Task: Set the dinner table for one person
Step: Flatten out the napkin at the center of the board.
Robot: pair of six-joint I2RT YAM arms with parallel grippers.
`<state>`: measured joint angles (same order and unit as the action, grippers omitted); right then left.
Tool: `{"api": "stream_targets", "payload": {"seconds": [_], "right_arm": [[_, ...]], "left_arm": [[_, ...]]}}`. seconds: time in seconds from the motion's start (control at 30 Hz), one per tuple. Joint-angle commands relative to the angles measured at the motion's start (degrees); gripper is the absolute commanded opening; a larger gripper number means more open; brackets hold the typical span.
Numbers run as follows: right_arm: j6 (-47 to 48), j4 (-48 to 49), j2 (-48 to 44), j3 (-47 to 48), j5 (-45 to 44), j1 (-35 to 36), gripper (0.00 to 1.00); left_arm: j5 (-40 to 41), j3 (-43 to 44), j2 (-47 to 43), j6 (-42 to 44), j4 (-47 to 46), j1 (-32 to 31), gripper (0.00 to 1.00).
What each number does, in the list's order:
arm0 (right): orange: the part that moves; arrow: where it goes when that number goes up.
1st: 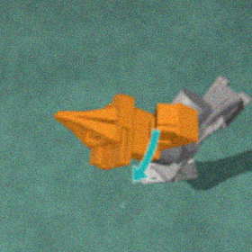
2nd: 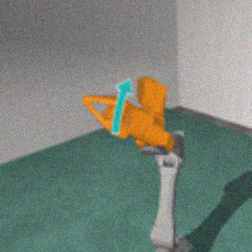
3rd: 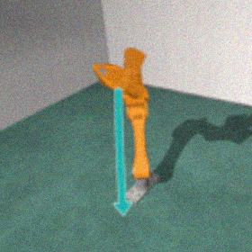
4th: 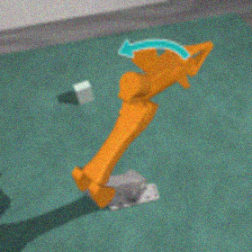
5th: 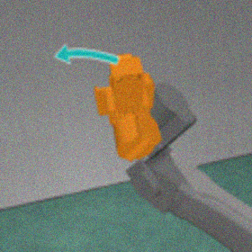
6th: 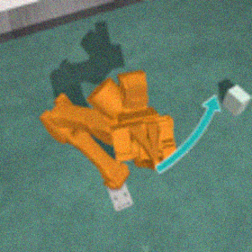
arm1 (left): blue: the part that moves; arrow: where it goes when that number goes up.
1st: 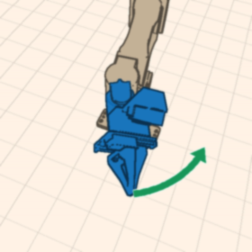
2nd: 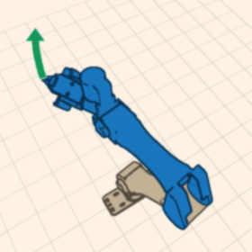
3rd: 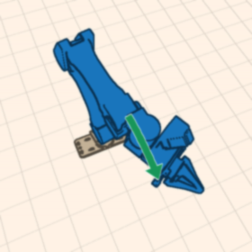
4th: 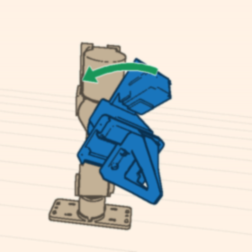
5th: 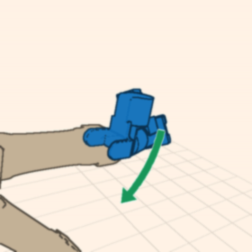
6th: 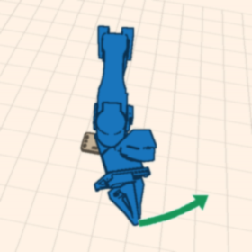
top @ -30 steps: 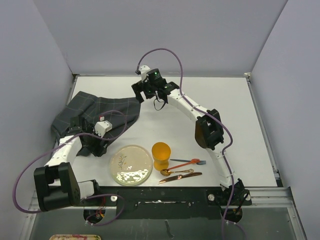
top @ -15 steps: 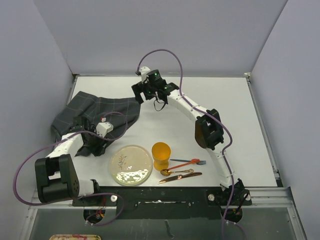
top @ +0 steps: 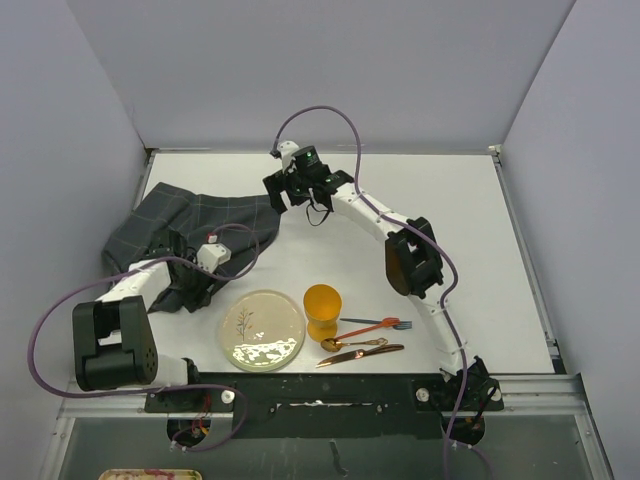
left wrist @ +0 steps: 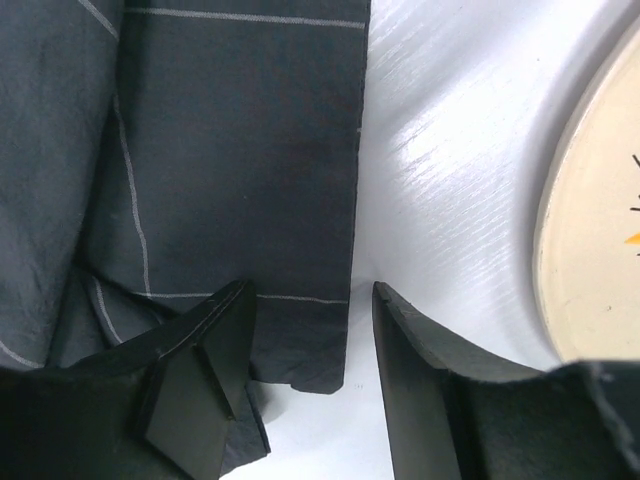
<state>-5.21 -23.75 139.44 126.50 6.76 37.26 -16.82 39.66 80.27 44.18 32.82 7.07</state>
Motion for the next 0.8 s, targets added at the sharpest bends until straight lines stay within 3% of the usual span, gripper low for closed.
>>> {"api": "stream_targets", "payload": {"seconds": [0.0,0.27,0.57,0.67,0.77], "right_arm": [[-1.0,2.1,-1.2,-0.1,1.0,-0.1,0.96],[-1.4,2.1,-1.0,-0.4,1.1,-0.2,0.96],[-1.3,2.2,-1.4,-1.0,0.8,-0.8,0.95],[-1.0,2.4,-1.6,-1.1,0.4,-0.9,0.95],[-0.8,2.5,-1.8,-1.1,0.0,-1.2,0.95]], "left_arm": [[0.2,2.6,1.2,0.4,-2.4,-0.6,0.48],[1.8,2.7,3.6,0.4,-4.0,-1.3,0.40],[2.0,4.7,5.7,-1.6,-3.8,-2.5,0.06],[0.5,7.0,4.6,-2.6,-2.2,-2.8,0.00],[-2.5,10.1,3.1,-4.6,0.0,-3.4,0.00]]}}
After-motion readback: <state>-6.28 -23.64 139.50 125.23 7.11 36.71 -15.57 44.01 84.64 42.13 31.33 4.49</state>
